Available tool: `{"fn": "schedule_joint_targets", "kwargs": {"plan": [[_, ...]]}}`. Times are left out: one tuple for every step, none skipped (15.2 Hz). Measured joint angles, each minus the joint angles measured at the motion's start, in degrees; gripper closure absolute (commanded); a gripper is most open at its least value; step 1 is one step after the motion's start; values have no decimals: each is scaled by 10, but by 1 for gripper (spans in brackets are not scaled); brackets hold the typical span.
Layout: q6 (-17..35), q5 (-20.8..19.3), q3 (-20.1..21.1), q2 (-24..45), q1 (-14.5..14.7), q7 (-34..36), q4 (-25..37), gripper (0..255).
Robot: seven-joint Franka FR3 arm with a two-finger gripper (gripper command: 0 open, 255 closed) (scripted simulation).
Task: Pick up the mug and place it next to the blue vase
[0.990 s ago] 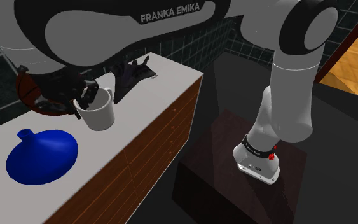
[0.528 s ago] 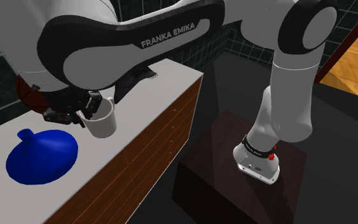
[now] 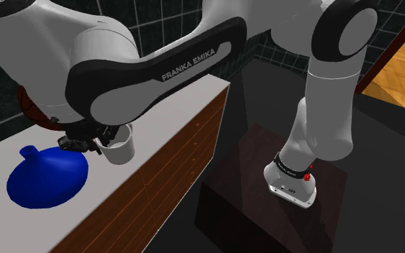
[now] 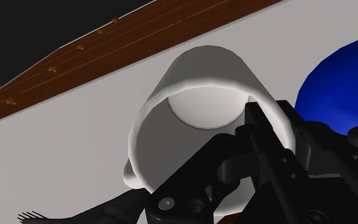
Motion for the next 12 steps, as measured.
{"fn": "schedule_joint_targets", "kwargs": {"plan": [[8,0,0,-1,-1,1,-9,255],[17,-1,-1,0,-3,2,-17,255],[21,-3,-2,3,-2,5,-20,255],[28,-5,-2,5,-2,7,-25,255],[35,-6,-3,5,-2,9,-31,255],[42,-9,-4,9,-1,11,-35,255],[48,-10,-4,10,-2,13,-41,255],[53,-12,-5,15,0,16,-42,255],[61,-14,-6,17,-1,18,-48,255],[68,-16,-7,18,-2,19,-55,255],[74,-18,-8,21,-1,22,-58,255],[80,-20,-8,23,-1,23,-62,255]]}}
